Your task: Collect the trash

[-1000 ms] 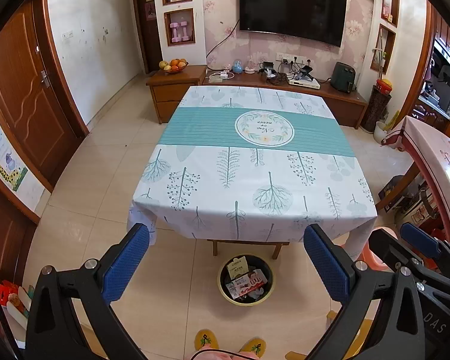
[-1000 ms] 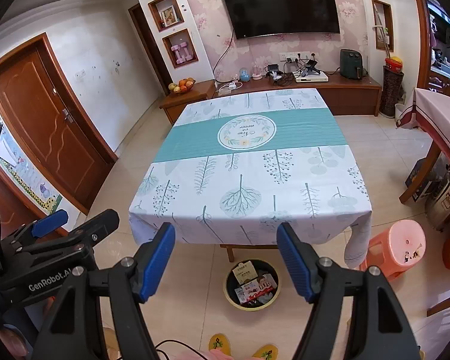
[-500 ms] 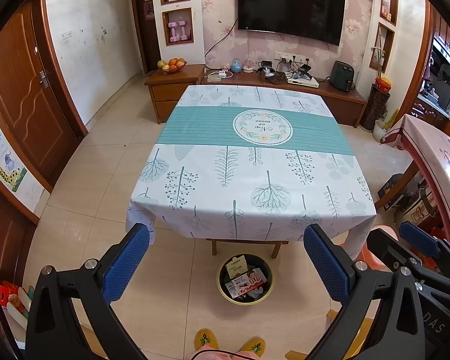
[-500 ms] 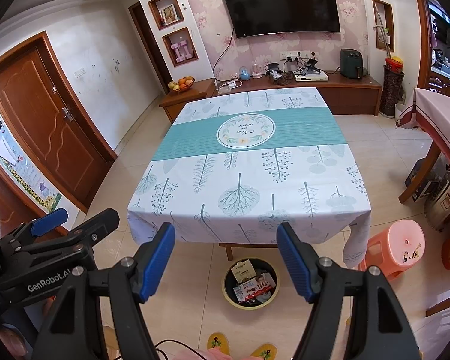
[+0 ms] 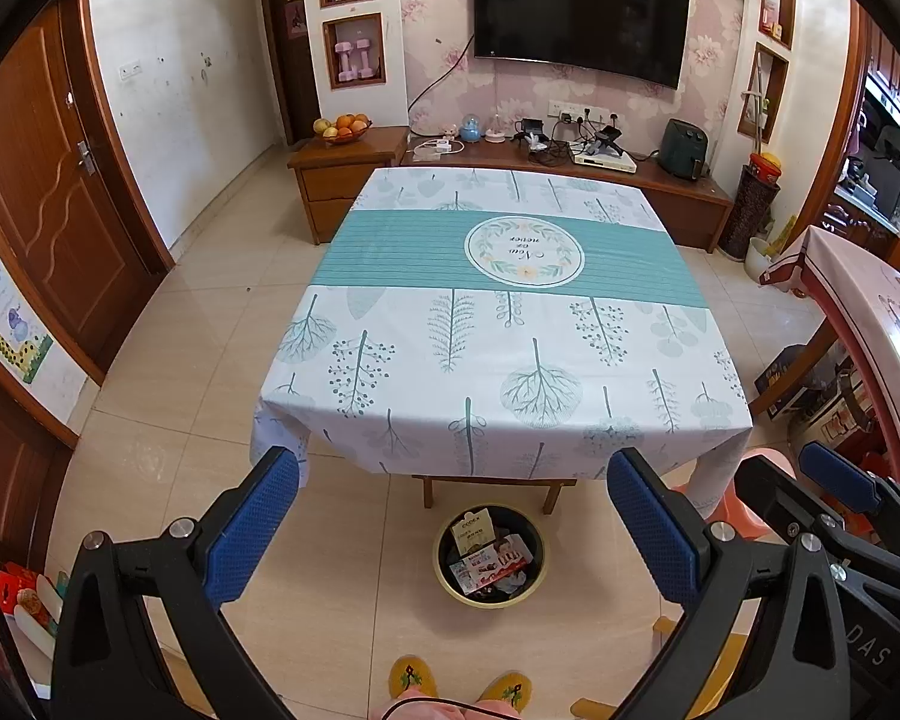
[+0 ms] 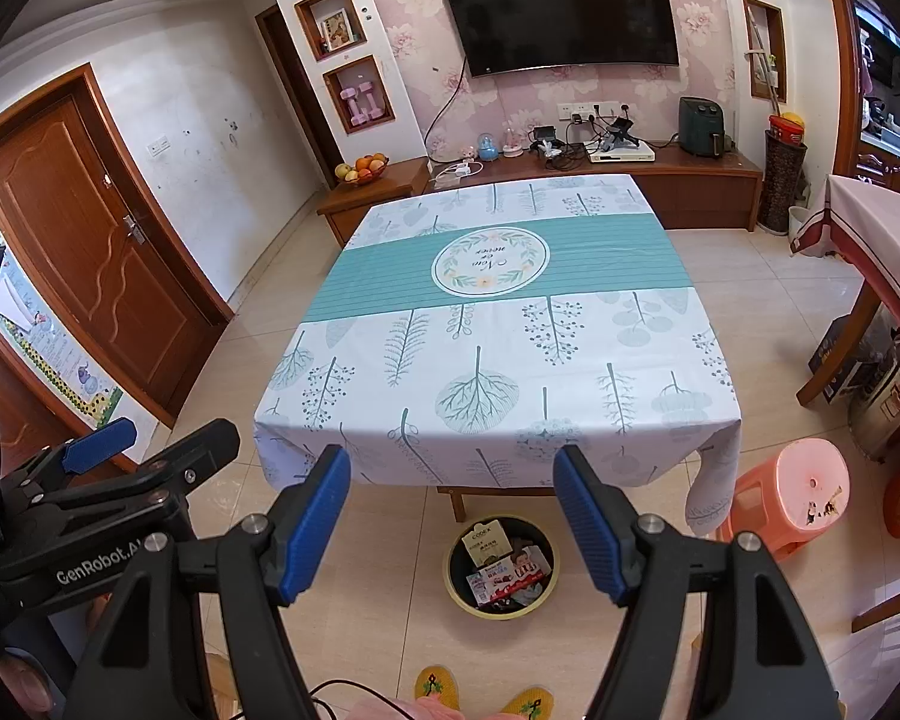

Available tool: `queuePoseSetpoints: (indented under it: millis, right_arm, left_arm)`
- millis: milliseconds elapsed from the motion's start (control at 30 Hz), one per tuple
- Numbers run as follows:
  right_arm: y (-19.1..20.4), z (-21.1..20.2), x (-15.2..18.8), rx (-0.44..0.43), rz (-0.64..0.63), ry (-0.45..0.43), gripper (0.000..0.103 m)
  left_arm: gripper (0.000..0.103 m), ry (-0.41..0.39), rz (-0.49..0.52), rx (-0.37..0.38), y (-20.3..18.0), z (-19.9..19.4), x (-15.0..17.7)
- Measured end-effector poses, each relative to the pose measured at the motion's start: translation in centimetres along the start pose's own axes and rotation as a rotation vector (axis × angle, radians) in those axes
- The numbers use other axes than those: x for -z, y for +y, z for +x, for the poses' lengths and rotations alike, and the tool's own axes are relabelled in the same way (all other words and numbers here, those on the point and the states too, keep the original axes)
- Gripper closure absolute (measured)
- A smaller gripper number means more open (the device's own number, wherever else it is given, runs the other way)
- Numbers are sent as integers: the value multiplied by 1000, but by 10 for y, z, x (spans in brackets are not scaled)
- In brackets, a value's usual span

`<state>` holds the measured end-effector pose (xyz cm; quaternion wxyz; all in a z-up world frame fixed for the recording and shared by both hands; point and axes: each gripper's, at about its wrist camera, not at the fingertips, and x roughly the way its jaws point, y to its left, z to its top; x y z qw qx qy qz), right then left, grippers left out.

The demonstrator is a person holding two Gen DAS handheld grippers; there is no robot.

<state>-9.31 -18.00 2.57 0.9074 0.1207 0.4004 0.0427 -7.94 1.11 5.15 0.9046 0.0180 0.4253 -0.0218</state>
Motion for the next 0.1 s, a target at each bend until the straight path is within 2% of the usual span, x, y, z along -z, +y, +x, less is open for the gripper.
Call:
queuePoseSetpoints:
  millis: [100]
  right_arm:
    - [0, 0, 0, -1, -1, 1, 32]
  left_arm:
    - [1, 2, 0, 1, 0, 0, 0]
